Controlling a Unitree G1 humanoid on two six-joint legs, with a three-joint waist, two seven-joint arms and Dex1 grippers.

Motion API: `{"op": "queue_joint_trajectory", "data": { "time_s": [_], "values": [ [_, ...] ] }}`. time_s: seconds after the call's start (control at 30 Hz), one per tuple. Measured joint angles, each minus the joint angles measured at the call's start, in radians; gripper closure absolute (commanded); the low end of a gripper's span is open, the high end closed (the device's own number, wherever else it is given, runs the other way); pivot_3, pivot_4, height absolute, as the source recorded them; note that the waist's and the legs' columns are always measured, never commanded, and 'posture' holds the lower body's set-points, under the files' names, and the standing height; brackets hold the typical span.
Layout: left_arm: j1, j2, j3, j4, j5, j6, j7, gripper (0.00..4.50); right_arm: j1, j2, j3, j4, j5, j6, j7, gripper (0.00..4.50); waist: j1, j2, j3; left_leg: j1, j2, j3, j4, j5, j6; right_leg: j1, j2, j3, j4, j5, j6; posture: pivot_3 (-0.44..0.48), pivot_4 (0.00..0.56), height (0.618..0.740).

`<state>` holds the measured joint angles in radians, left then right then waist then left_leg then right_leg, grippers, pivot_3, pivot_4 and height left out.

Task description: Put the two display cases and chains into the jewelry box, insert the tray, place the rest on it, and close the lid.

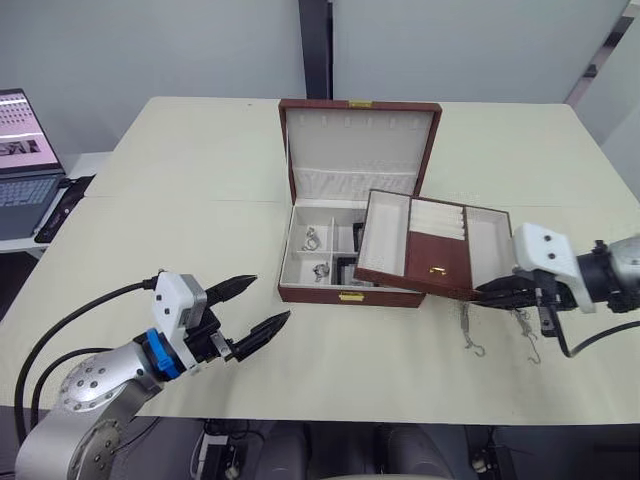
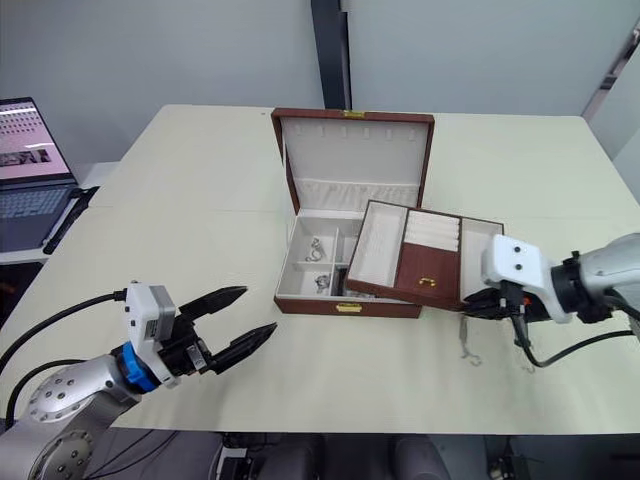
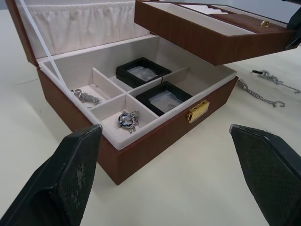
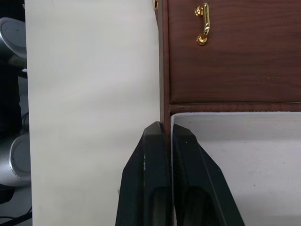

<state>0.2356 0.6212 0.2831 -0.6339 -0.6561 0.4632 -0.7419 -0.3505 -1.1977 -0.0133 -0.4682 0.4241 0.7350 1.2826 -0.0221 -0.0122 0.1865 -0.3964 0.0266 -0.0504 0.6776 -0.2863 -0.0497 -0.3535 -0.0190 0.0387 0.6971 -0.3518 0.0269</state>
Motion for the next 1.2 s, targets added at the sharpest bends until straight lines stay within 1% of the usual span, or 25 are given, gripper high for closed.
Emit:
{"op": "queue_joint_trajectory", "data": {
  "time_s": [0.03,0.07,0.1,0.17,0.27,0.33,0.4,0.47,0.63,0.77,1.0,1.2],
  "values": [
    [0.0,0.0,0.0,0.0,0.0,-0.002,0.005,0.0,-0.005,0.0,0.005,0.0,0.0,0.003,-0.003,4.48,0.001,0.0,0.0,0.0,0.0,0.0,0.0,0.0,0.0,0.0,0.0,0.0,0.0,0.0,0.0,0.0,0.15,0.74],
    [0.035,-0.009,0.019,-0.014,0.001,-0.011,0.019,0.0,-0.054,0.02,0.045,0.006,-0.011,0.015,-0.01,4.48,-0.001,-0.001,0.0,0.0,0.0,0.001,0.0,0.0,0.0,0.0,0.0,0.001,0.0,0.0,0.0,0.0,0.15,0.74],
    [0.089,-0.039,0.04,-0.045,0.004,-0.019,0.043,0.0,-0.12,0.066,0.098,0.008,-0.032,0.024,-0.027,4.48,-0.017,-0.002,0.0,0.002,0.001,0.002,0.0,0.0,0.0,0.0,0.0,0.003,-0.001,0.0,0.0,0.0,0.15,0.74],
    [0.187,-0.1,0.045,-0.111,0.012,-0.034,0.089,0.0,-0.235,0.159,0.219,0.024,-0.092,0.021,-0.055,4.48,-0.038,-0.003,0.0,0.005,0.001,0.002,-0.001,-0.001,0.002,0.0,0.001,0.005,0.0,0.001,-0.001,0.0,0.15,0.74],
    [0.259,-0.129,0.062,-0.175,0.017,-0.048,0.13,0.0,-0.296,0.219,0.335,0.075,-0.151,0.004,-0.062,4.48,-0.022,-0.003,0.001,0.003,0.001,-0.003,-0.001,-0.001,0.002,0.0,0.002,0.002,0.0,0.001,-0.001,0.0,0.15,0.74],
    [0.29,-0.142,0.074,-0.197,0.019,-0.056,0.154,0.0,-0.333,0.264,0.381,0.121,-0.178,-0.011,-0.063,4.48,-0.008,-0.003,0.001,0.003,0.0,-0.002,0.0,-0.001,0.002,0.0,0.001,0.002,0.0,0.001,-0.001,0.0,0.15,0.74],
    [0.308,-0.148,0.076,-0.211,0.022,-0.057,0.175,0.0,-0.368,0.304,0.404,0.15,-0.198,-0.038,-0.061,4.48,-0.004,-0.003,0.001,0.002,-0.001,-0.002,0.0,-0.001,0.002,0.0,0.0,0.002,0.0,0.001,-0.001,0.0,0.15,0.74],
    [0.312,-0.152,0.076,-0.231,0.022,-0.057,0.192,0.0,-0.389,0.321,0.418,0.17,-0.209,-0.062,-0.055,4.48,-0.002,-0.003,0.001,0.001,-0.001,-0.003,0.0,-0.001,0.002,0.0,0.0,0.002,-0.001,0.001,-0.001,0.0,0.15,0.74],
    [0.321,-0.155,0.076,-0.286,0.016,-0.051,0.248,0.0,-0.403,0.357,0.444,0.244,-0.247,-0.109,-0.036,4.48,-0.005,-0.003,0.001,0.002,-0.001,-0.003,0.0,-0.001,0.002,0.0,0.0,0.002,0.0,0.001,-0.001,0.0,0.15,0.74],
    [0.319,-0.146,0.076,-0.309,-0.002,-0.033,0.28,0.0,-0.418,0.386,0.449,0.263,-0.27,-0.118,-0.024,4.48,-0.007,-0.003,0.001,0.002,0.0,-0.003,0.0,-0.001,0.002,0.0,0.001,0.002,0.0,0.001,-0.001,0.0,0.15,0.74],
    [0.303,-0.132,0.076,-0.31,-0.015,-0.016,0.302,0.0,-0.423,0.399,0.45,0.254,-0.289,-0.084,-0.021,4.48,-0.008,-0.003,0.0,0.003,0.0,-0.003,0.0,-0.001,0.002,0.0,0.001,0.002,0.0,0.001,-0.001,0.0,0.15,0.74],
    [0.302,-0.134,0.069,-0.309,-0.008,-0.017,0.298,0.0,-0.424,0.41,0.454,0.204,-0.309,0.011,-0.05,4.48,-0.008,-0.003,0.0,0.003,0.0,-0.003,-0.001,-0.001,0.002,0.0,0.001,0.002,0.0,0.001,-0.001,0.0,0.15,0.74]
  ]
}}
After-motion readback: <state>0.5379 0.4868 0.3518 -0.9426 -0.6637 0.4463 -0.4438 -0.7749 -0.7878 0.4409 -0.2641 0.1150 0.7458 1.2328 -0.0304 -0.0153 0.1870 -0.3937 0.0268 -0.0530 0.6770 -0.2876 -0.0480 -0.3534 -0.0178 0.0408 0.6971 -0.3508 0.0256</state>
